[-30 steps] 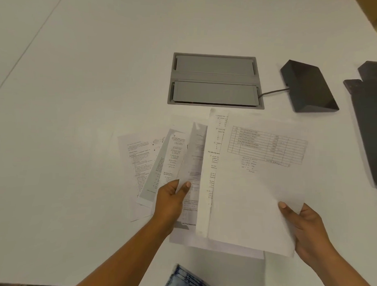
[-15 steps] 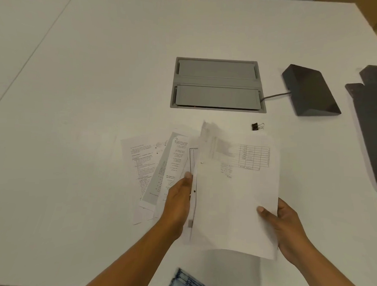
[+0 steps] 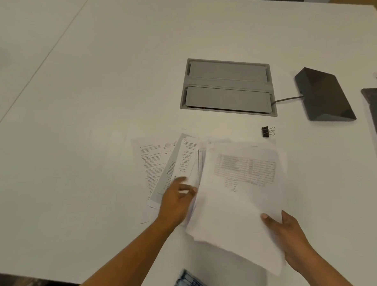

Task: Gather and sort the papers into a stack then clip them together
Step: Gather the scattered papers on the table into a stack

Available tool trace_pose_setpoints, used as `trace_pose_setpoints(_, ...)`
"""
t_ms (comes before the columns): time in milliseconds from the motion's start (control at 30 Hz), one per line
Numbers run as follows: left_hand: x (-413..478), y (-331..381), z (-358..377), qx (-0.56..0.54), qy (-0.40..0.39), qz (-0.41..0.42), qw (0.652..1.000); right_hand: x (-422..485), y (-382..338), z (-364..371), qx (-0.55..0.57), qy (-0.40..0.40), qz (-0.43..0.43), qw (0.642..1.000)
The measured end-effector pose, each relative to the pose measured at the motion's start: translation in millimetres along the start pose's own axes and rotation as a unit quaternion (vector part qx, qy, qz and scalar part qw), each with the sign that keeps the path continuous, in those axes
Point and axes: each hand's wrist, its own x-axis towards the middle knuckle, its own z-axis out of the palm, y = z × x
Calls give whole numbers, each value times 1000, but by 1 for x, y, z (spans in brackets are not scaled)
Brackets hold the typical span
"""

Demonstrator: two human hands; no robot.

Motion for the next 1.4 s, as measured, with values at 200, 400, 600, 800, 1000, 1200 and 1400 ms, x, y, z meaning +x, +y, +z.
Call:
trace_pose_setpoints(200, 34, -43, -39, 273, 166, -41, 947, 3, 3, -2, 4, 50, -23, 998)
trace_pose_setpoints(400, 44, -42, -32, 207, 116, -30, 971, 3, 3, 1, 6, 77, -40, 996)
trace_pose_setpoints(600, 47, -43, -31, 186, 97, -38, 977, 2, 1, 9, 35, 64, -64, 995)
trace_pose_setpoints(800, 52, -35, -39, 229, 41, -68, 970, 22, 25, 18, 41, 58, -19, 997)
trace_pose_setpoints(1000, 47, -41, -46, 177, 54, -49, 981, 43, 43, 27, 20, 63, 21, 998)
trace_pose_setpoints(1200, 40, -59, -54, 175, 183, -153, 955, 53, 49, 24, 20, 85, 26, 996)
trace_pose_setpoints(1400, 46, -45, -55, 325, 197, -203, 902, 54, 55, 23, 13, 92, 30, 995)
